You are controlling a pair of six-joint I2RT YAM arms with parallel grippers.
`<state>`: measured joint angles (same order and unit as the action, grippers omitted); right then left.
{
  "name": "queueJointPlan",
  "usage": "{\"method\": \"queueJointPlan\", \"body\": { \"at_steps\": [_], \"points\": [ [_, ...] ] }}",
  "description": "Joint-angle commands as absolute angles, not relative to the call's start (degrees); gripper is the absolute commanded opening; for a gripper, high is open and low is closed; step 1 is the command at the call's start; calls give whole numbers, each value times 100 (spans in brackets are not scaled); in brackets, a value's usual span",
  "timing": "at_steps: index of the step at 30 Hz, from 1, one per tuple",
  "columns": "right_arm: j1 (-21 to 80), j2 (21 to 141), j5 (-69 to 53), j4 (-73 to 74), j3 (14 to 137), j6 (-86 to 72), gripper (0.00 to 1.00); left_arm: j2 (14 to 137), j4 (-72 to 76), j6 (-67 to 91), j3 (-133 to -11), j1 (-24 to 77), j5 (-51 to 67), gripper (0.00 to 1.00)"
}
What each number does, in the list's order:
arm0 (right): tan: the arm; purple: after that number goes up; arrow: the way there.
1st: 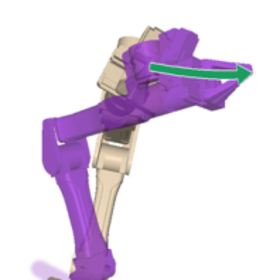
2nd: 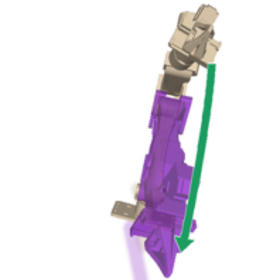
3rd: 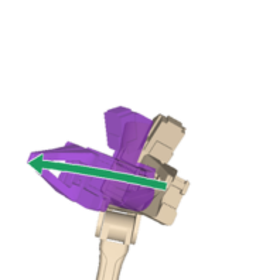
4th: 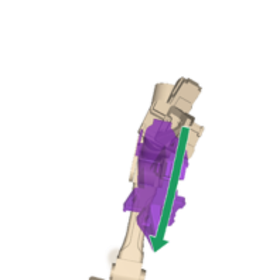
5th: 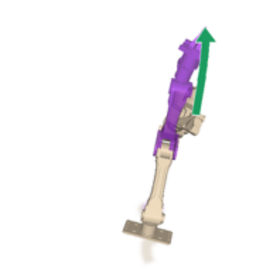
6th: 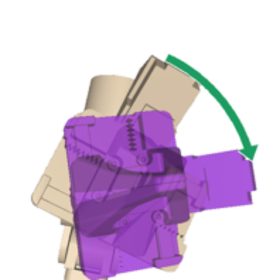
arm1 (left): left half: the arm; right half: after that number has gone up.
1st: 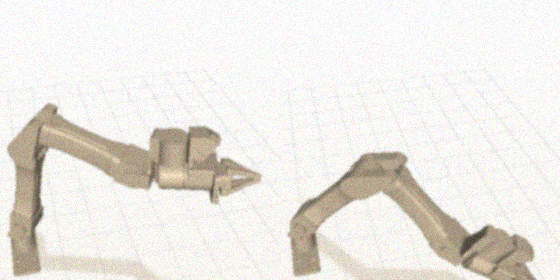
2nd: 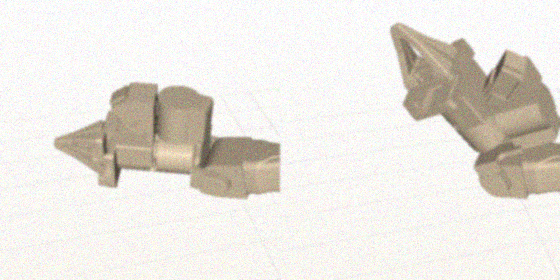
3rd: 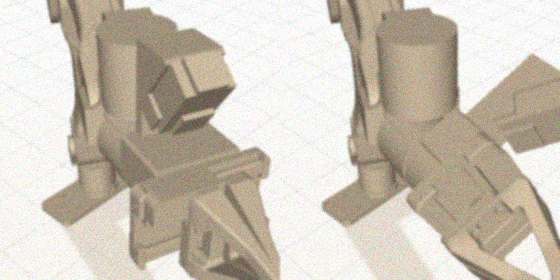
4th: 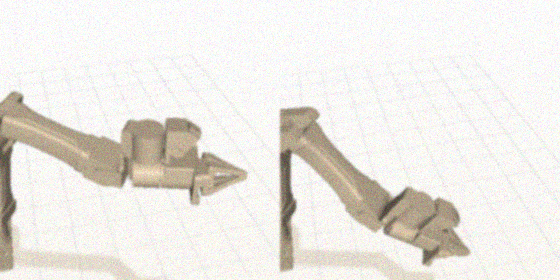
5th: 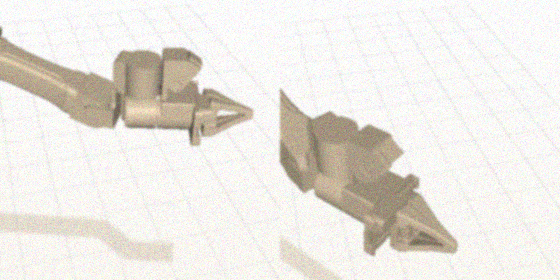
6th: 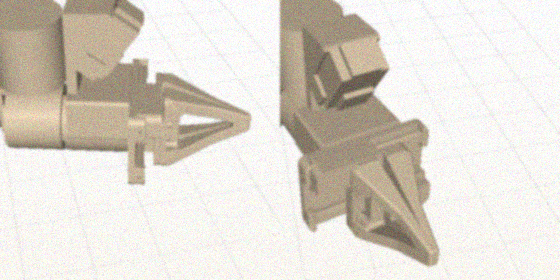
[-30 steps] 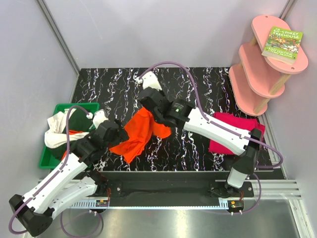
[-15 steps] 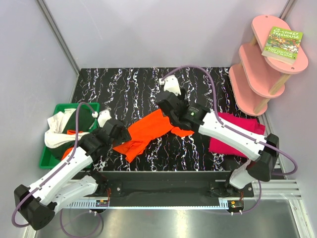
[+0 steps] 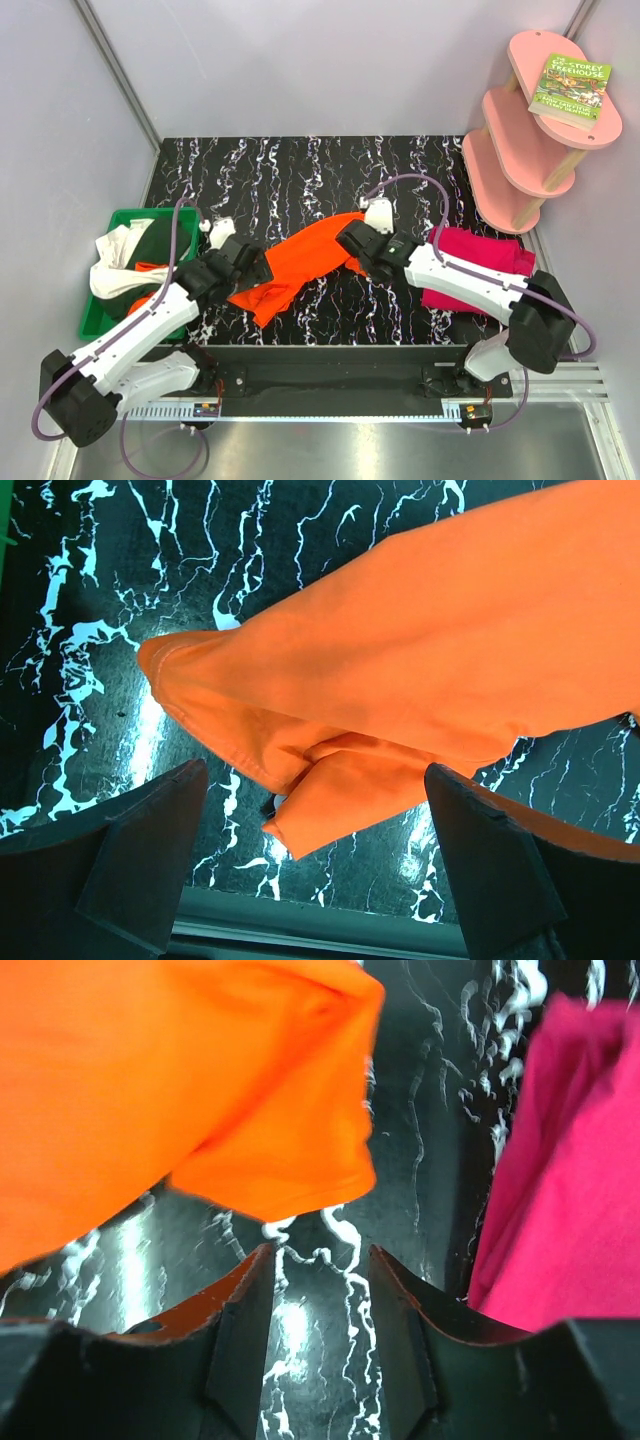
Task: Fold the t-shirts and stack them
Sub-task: Flatten out the tshirt
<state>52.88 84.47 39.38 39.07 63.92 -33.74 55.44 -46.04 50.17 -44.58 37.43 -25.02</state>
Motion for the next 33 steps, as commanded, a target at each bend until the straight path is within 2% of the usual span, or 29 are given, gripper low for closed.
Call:
{"method": "queueJointPlan", "body": {
  "at_steps": [1, 7, 18, 33],
  "points": [
    [4528, 8473, 3491, 3675, 6214, -4087, 49, 5686, -4307, 4896, -4720, 3779, -2347, 95],
    [3789, 9051, 2875, 3305, 6363, -3815, 47, 5888, -4263, 4799, -4799, 3779, -2285, 95],
    [3700, 9360, 2531, 2944, 5977, -4122, 42, 6064, -4166, 4737, -4737, 3779, -2171, 95],
    [3393, 9720, 2382, 2602, 5546, -4263, 45, 6267, -4104, 4623, -4790, 3779, -2118, 95]
  ]
}}
